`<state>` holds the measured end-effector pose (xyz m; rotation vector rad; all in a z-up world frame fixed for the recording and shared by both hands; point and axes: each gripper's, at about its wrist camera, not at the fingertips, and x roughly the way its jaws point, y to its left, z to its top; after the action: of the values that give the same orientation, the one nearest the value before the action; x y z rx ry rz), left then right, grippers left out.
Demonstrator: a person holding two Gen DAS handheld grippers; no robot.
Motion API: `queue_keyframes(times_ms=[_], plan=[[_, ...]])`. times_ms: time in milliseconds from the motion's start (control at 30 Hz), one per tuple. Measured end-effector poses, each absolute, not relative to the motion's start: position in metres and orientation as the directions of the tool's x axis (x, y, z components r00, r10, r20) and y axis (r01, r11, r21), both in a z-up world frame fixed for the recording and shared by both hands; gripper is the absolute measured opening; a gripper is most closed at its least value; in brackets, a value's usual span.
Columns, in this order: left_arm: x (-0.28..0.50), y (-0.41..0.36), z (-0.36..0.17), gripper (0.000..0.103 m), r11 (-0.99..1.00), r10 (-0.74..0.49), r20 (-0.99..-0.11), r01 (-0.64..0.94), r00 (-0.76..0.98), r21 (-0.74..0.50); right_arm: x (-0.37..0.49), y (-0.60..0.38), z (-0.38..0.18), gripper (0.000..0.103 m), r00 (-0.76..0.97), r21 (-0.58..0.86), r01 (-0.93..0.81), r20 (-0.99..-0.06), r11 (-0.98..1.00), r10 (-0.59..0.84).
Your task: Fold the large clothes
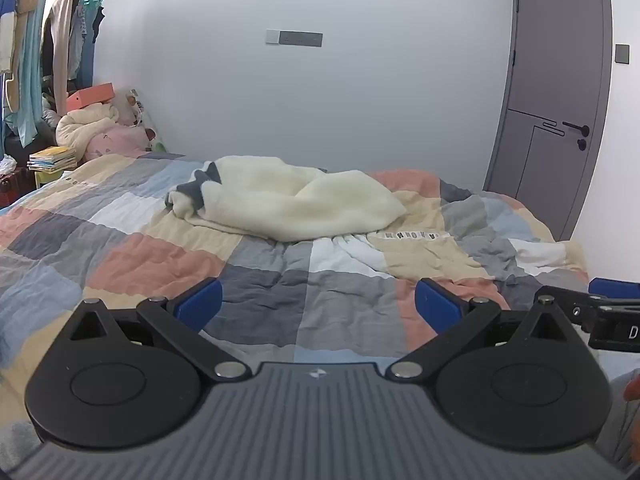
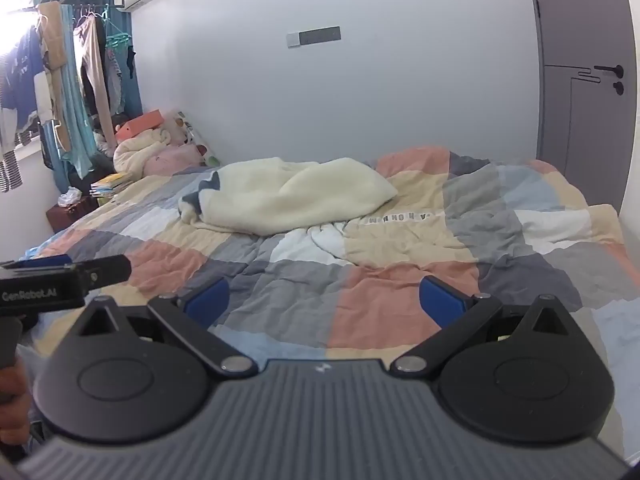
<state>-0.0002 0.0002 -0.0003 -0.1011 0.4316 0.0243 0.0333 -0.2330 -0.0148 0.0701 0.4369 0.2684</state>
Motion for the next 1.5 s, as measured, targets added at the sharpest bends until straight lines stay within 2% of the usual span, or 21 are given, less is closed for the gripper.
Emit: queue_keyframes(times_ms=[1500], plan=[[0.002, -0.001, -0.004, 0.103, 0.995, 0.033, -0.425, -0.067, 0.904, -0.067, 0.047, -0.230, -0.024, 0.103, 0.858, 0.125, -0.257, -0.426, 0.958, 0.286]])
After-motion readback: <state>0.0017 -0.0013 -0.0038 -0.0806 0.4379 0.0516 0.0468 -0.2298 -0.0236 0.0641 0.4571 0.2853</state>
